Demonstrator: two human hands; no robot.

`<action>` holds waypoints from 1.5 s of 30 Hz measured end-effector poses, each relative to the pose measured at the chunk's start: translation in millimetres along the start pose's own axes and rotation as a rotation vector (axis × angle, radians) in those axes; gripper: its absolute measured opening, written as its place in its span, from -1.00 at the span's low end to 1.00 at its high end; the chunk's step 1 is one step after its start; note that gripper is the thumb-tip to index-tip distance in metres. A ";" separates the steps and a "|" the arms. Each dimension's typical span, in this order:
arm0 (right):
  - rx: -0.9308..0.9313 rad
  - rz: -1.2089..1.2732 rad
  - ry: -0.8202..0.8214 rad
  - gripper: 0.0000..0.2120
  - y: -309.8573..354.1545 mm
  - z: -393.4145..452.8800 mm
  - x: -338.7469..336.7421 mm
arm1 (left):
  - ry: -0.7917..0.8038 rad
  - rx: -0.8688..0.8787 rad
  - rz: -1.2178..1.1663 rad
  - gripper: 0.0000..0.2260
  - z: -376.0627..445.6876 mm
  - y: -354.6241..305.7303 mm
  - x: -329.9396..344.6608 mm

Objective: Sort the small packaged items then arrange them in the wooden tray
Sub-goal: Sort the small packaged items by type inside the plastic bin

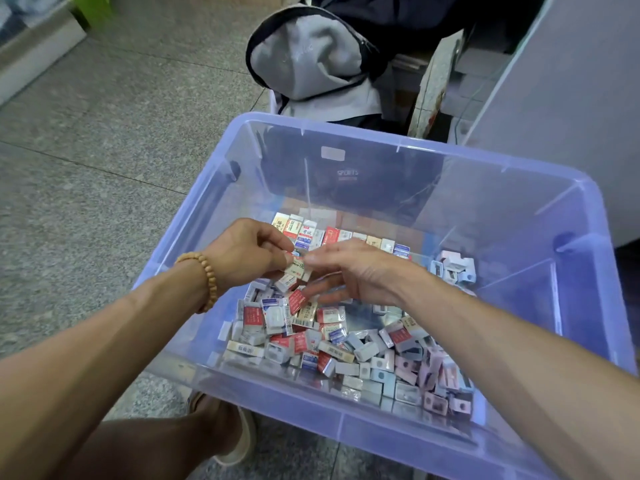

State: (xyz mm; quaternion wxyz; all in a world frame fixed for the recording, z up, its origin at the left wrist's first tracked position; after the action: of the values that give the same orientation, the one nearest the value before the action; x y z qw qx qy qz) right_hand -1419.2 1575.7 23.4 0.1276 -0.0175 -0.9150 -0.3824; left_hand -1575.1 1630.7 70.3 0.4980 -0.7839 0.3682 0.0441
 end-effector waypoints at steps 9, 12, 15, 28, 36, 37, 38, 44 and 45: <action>-0.090 0.057 -0.508 -0.83 -1.4 21.6 -39.1 | -0.063 0.292 0.651 -0.90 41.9 -4.1 26.8; -0.113 -0.233 -0.659 -0.81 2.5 41.7 -48.0 | -0.119 0.452 0.940 -0.79 64.6 -3.8 33.1; -0.153 -0.380 -0.681 -0.91 6.4 59.3 -42.6 | -0.120 0.467 1.027 -0.70 83.1 -1.2 35.9; -0.511 -1.003 -0.746 -0.81 -7.4 54.2 -26.2 | -0.187 0.573 1.018 -0.73 88.0 9.2 39.0; -0.534 -1.208 -0.761 -0.88 -6.2 57.7 -21.2 | -0.176 0.549 1.047 -0.69 90.3 7.6 40.4; -0.527 -1.218 -0.729 -0.88 -4.4 56.4 -21.9 | -0.167 0.539 1.045 -0.69 89.7 7.3 40.1; -0.518 -1.225 -0.686 -0.89 -2.5 53.9 -22.6 | -0.157 0.529 1.043 -0.70 88.6 7.0 39.6; -0.486 -1.275 -0.540 -0.89 16.3 14.4 -36.9 | -0.007 0.528 0.974 -0.73 66.8 -7.1 50.3; -0.445 -1.297 -0.505 -0.90 16.7 5.4 -41.0 | 0.055 0.541 0.922 -0.74 59.1 -10.2 56.2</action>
State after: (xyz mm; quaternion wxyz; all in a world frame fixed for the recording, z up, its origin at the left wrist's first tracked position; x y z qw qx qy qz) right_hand -1378.6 1594.0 21.3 -0.3461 0.4147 -0.6435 -0.5424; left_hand -1510.4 1651.2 23.9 0.6014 -0.3853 0.6856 0.1411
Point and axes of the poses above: each hand's wrist, its own z-axis towards the middle knuckle, its own x-axis out of the palm, y = z × x, the point moved 3 cm from there along z, towards the middle knuckle, and after that the axes turned 2 degrees about -y, right-handed, at the moved point
